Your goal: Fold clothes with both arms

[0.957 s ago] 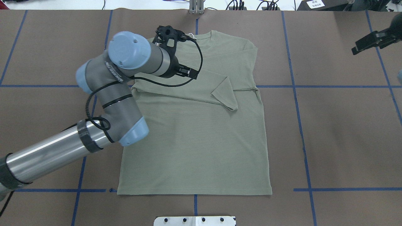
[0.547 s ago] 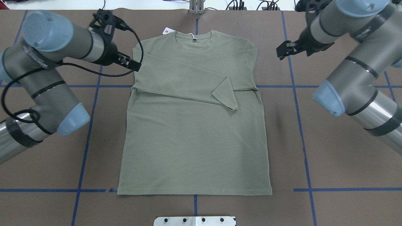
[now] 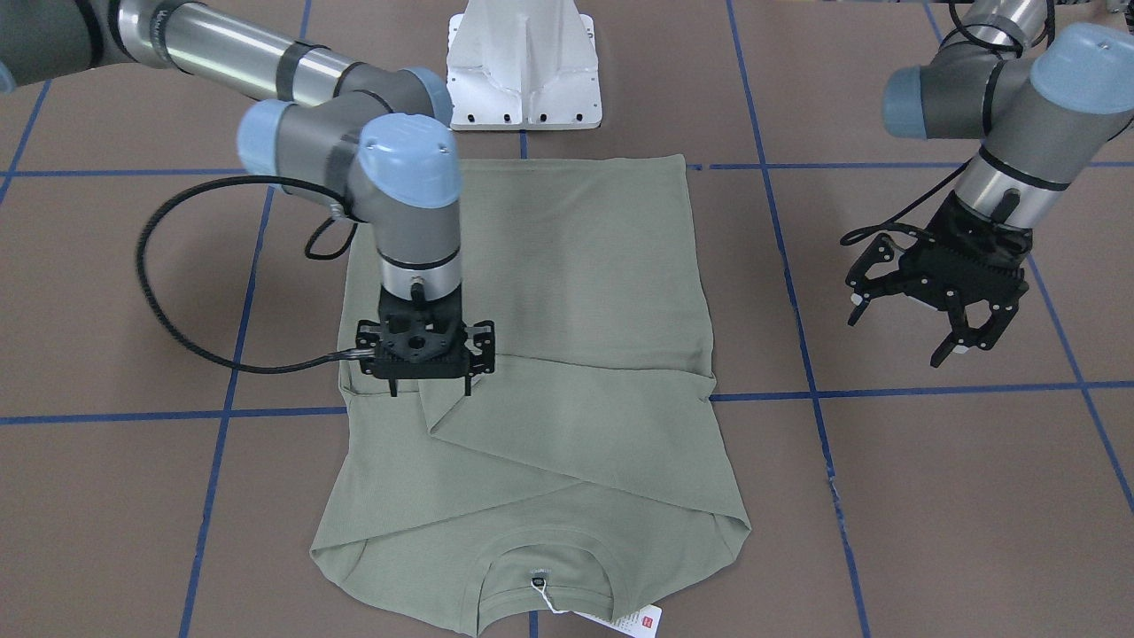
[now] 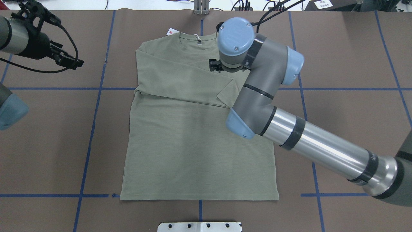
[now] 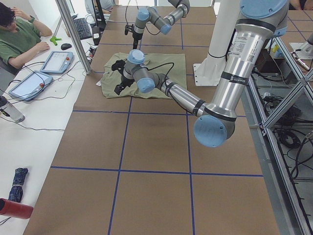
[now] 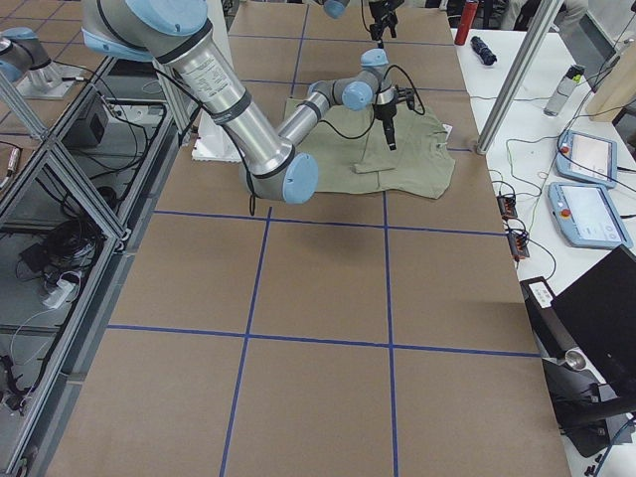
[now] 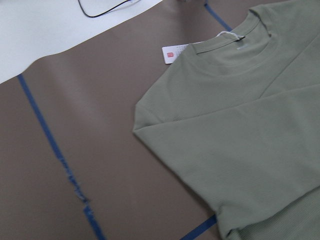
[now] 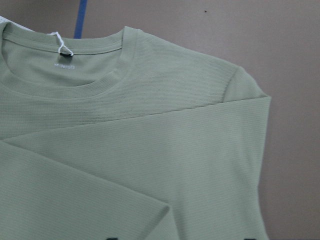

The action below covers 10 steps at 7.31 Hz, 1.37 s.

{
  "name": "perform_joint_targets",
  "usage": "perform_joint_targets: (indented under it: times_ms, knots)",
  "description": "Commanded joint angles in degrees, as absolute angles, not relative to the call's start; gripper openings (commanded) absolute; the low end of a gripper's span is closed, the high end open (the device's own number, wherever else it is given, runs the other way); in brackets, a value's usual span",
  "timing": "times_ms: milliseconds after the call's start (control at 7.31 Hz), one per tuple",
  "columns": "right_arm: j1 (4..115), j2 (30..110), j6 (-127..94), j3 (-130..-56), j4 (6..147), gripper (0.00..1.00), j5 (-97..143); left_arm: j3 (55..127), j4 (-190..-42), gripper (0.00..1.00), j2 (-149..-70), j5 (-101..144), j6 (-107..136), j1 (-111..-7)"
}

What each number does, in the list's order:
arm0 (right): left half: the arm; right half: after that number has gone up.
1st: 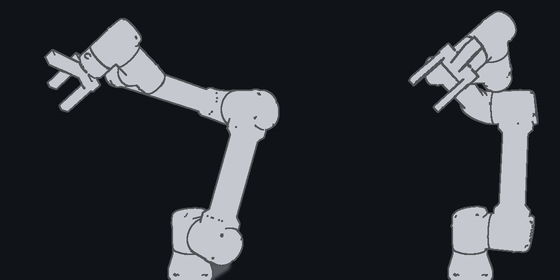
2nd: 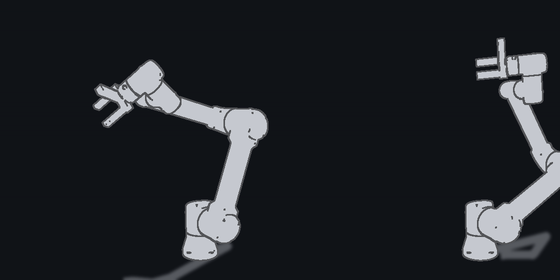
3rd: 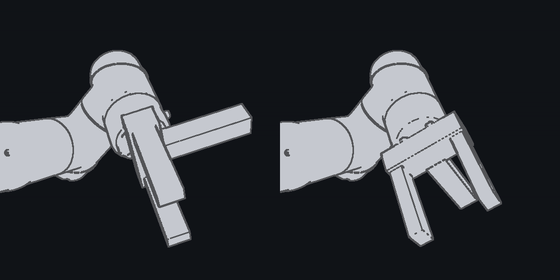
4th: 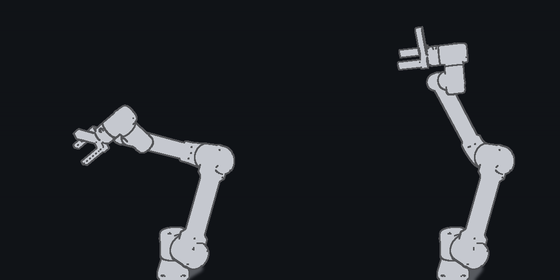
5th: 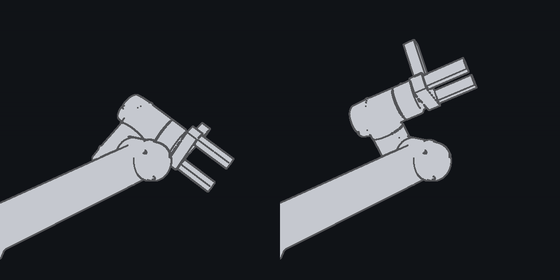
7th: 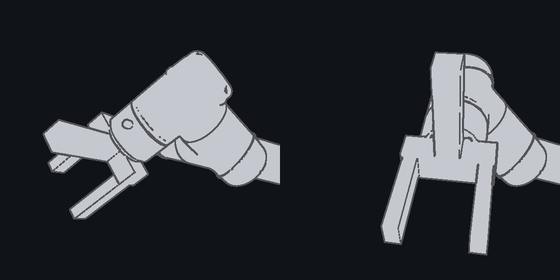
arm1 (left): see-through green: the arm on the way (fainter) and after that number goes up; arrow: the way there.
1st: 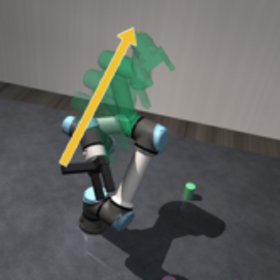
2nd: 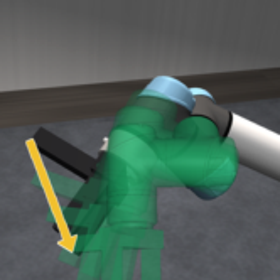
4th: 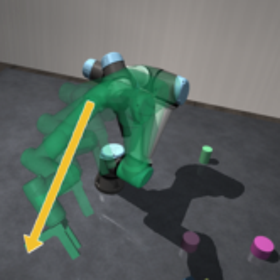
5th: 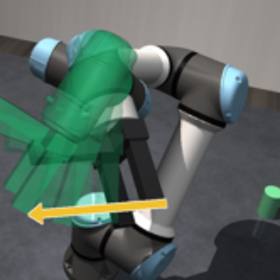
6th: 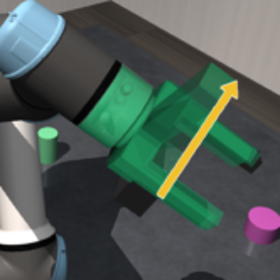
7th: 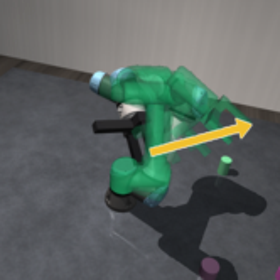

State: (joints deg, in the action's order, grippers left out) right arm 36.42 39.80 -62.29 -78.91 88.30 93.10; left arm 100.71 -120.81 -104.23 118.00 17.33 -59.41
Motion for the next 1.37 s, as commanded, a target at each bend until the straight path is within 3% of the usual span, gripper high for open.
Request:
perform_joint_targets:
  times_ms: [0,1231]
  knots:
    - [32.18,37.09,-63.72,-75.15,91.92,0.64,87.38,100.63,-123.40,1.00,-102.39,119.18,16.96,-60.12]
    - [28.21,34.01,-62.49,-67.41,93.96,0.53,78.84,100.63,-123.57,1.00,-102.39,119.18,17.05,-60.12]
